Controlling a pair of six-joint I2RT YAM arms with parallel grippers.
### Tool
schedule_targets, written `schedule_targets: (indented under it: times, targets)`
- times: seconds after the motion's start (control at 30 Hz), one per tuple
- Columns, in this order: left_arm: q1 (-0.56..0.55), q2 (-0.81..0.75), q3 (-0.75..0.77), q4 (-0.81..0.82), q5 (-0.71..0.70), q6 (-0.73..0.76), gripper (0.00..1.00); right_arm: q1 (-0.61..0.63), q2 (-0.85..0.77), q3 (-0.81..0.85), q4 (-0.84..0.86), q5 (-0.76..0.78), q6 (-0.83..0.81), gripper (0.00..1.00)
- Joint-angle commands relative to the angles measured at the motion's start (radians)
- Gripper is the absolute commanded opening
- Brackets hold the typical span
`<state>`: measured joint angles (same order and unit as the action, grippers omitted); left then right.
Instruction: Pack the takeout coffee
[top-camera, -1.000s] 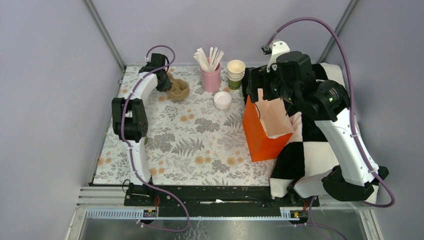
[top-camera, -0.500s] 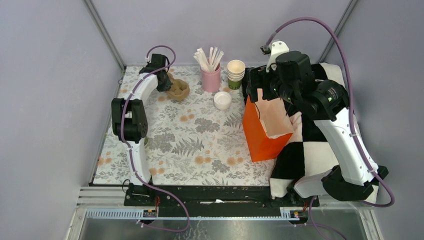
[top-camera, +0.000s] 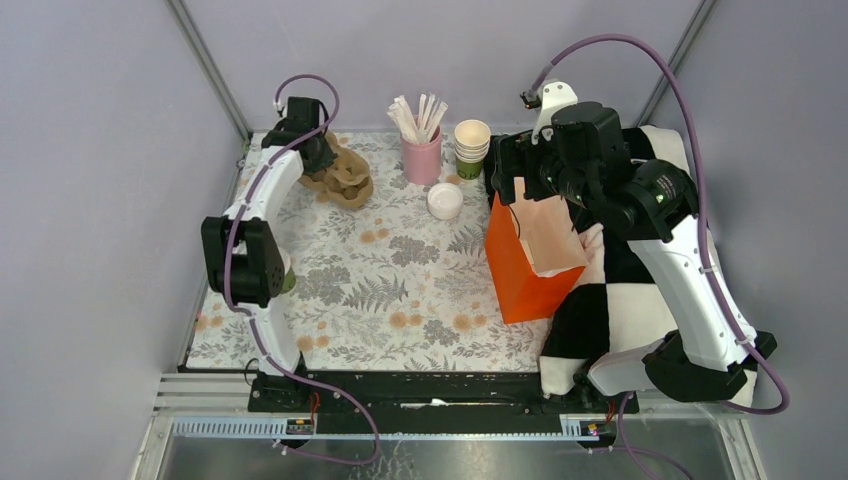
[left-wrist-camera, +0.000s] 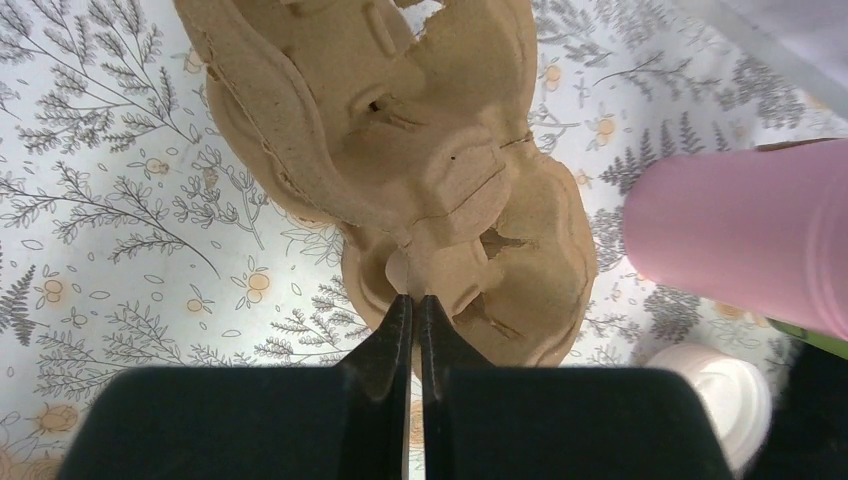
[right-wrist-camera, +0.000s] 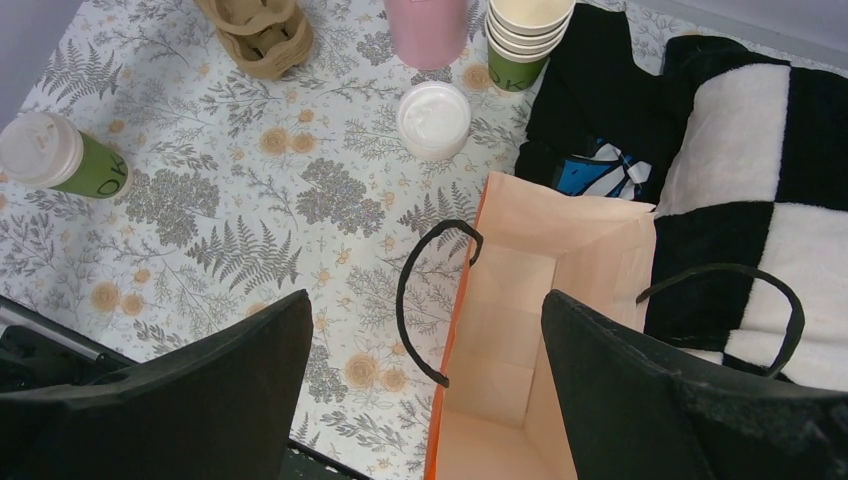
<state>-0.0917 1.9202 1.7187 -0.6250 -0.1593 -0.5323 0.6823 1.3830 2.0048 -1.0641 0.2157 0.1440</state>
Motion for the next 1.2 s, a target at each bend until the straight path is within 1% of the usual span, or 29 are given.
schedule_targets:
  times: [0.0, 0.13, 0.2, 0.33, 0.43, 0.5, 0.53, 0.6, 0.7, 0.8, 0.87, 0.9, 0.97, 1.07, 1.17]
  targets:
    - [0.004, -0.095, -0.013, 0.04, -0.001, -0.018, 0.0, -0.004, -0.002, 0.008, 0.036, -0.03, 0.004, 0.9]
    - [0.004, -0.156, -0.037, 0.066, 0.059, -0.017, 0.0, -0.004, -0.006, 0.005, 0.039, -0.03, 0.005, 0.9]
    - [0.004, -0.2, -0.065, 0.1, 0.136, -0.019, 0.0, -0.004, -0.008, 0.005, 0.039, -0.026, -0.001, 0.91]
    - [-0.004, -0.32, -0.159, 0.189, 0.341, -0.033, 0.0, -0.003, 0.003, 0.025, 0.04, -0.042, -0.007, 0.91]
    - [-0.033, -0.443, -0.227, 0.222, 0.422, -0.046, 0.0, -0.004, 0.027, 0.062, 0.029, -0.085, 0.001, 0.9]
    - [-0.073, -0.51, -0.254, 0.231, 0.464, -0.037, 0.0, -0.004, 0.047, 0.093, 0.021, -0.147, -0.001, 0.89]
    - [-0.099, -0.537, -0.26, 0.229, 0.481, -0.03, 0.0, -0.003, 0.061, 0.106, 0.021, -0.213, -0.02, 0.88]
    - [-0.15, -0.582, -0.252, 0.204, 0.517, -0.009, 0.0, 0.007, 0.079, 0.11, 0.045, -0.34, -0.067, 0.9]
    - [-0.224, -0.613, -0.196, 0.084, 0.51, 0.038, 0.0, 0.058, 0.1, 0.116, 0.093, -0.421, -0.135, 0.92]
    - [-0.278, -0.627, -0.16, -0.019, 0.52, 0.091, 0.0, 0.114, 0.111, 0.081, 0.167, -0.458, -0.233, 0.92]
    - [-0.319, -0.632, -0.145, -0.09, 0.517, 0.142, 0.0, 0.168, 0.095, 0.021, 0.229, -0.452, -0.324, 0.91]
    - [-0.339, -0.633, -0.138, -0.123, 0.51, 0.166, 0.0, 0.178, 0.065, -0.027, 0.265, -0.481, -0.378, 0.9]
    - [-0.369, -0.638, -0.134, -0.172, 0.501, 0.207, 0.0, 0.192, 0.003, -0.15, 0.368, -0.523, -0.496, 0.9]
    - [-0.384, -0.665, -0.151, -0.202, 0.512, 0.232, 0.0, 0.195, -0.08, -0.315, 0.523, -0.515, -0.625, 0.97]
    - [-0.389, -0.696, -0.168, -0.211, 0.53, 0.239, 0.0, 0.195, -0.104, -0.381, 0.507, -0.616, -0.814, 0.93]
